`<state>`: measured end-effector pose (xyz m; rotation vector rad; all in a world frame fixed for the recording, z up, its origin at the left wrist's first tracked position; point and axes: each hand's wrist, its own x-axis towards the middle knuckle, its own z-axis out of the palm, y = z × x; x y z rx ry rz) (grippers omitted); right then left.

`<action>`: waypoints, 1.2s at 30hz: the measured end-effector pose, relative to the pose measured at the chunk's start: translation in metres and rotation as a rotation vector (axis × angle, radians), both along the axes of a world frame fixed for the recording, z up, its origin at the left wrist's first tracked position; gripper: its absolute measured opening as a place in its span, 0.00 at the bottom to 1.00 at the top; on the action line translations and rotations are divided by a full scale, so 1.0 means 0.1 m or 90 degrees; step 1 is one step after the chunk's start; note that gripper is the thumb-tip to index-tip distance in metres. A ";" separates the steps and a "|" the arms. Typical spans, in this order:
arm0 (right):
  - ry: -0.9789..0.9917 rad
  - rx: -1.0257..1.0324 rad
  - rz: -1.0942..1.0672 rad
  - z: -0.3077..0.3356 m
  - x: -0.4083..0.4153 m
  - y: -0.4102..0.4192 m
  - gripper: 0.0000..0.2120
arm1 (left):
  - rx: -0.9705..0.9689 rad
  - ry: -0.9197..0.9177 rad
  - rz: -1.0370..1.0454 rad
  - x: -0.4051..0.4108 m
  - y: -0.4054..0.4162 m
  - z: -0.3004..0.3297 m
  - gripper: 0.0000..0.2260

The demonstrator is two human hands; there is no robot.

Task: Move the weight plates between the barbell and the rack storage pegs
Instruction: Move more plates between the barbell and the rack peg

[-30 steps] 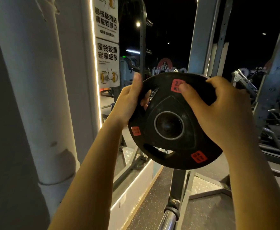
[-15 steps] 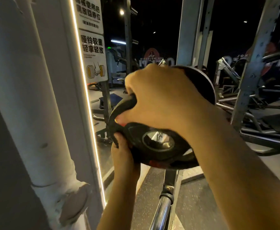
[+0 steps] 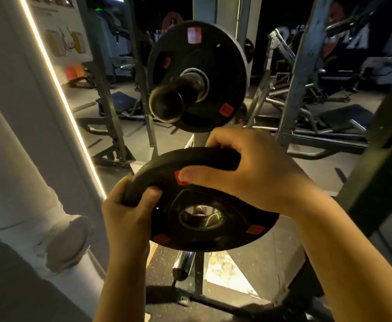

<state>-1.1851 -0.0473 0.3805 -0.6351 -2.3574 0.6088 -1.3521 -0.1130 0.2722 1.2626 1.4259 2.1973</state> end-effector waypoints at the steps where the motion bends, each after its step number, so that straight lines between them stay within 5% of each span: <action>1: -0.019 -0.036 -0.020 -0.04 0.18 0.00 0.21 | -0.013 0.025 -0.010 0.14 -0.01 0.02 0.09; 13: 0.030 -0.327 -0.293 -1.07 3.00 -0.38 0.30 | -0.240 0.141 -0.287 2.67 -0.03 -0.42 0.17; 24: -0.035 -0.479 -0.521 -1.60 5.90 -1.76 0.16 | -0.412 0.223 -0.622 5.54 -0.58 -1.08 0.10; 36: -0.040 -0.640 -0.693 -2.31 7.79 -1.98 0.14 | -0.460 0.425 -0.900 7.67 -0.02 -1.79 0.10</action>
